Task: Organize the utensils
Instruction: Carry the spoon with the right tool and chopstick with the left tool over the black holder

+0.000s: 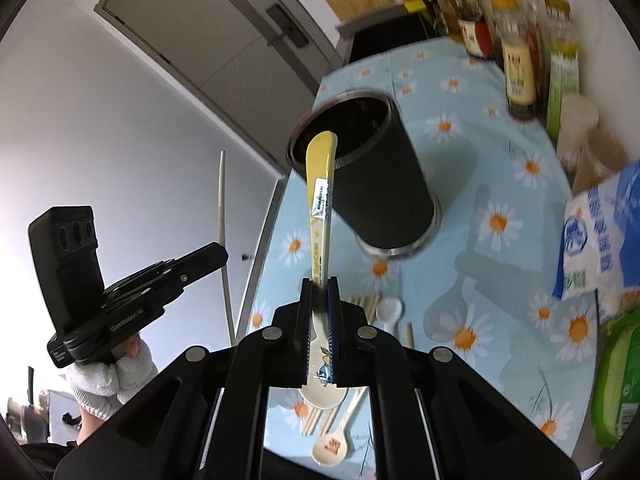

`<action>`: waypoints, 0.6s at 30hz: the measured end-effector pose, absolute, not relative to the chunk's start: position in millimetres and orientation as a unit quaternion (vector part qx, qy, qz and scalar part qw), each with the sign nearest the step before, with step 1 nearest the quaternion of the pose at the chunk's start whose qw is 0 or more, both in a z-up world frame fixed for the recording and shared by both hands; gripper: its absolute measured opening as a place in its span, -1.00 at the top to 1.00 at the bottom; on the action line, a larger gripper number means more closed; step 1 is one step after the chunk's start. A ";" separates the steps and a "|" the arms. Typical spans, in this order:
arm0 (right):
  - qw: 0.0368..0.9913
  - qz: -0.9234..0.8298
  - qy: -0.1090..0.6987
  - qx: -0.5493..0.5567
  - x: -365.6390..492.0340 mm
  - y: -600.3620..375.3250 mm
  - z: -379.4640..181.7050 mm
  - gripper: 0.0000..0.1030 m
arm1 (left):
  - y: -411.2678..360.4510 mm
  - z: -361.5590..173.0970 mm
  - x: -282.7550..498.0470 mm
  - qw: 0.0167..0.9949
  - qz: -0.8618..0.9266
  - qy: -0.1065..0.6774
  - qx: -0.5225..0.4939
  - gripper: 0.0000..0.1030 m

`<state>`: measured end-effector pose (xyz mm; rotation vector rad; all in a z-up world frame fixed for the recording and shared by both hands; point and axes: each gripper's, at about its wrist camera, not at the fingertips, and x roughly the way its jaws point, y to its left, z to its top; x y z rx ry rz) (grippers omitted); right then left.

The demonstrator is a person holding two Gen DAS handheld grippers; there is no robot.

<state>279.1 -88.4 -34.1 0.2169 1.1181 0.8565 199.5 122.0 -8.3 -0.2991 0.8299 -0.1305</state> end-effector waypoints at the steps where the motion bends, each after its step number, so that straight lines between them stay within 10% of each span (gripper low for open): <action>1: 0.761 0.392 0.507 0.100 281.8 -87.6 -30.1 0.85 | 121.7 -4.0 201.3 0.906 -0.067 0.393 -0.144 0.93; 18: 0.818 0.393 0.398 0.138 340.5 -72.0 29.3 0.84 | 120.3 65.9 254.2 0.955 -0.119 0.233 -0.139 0.93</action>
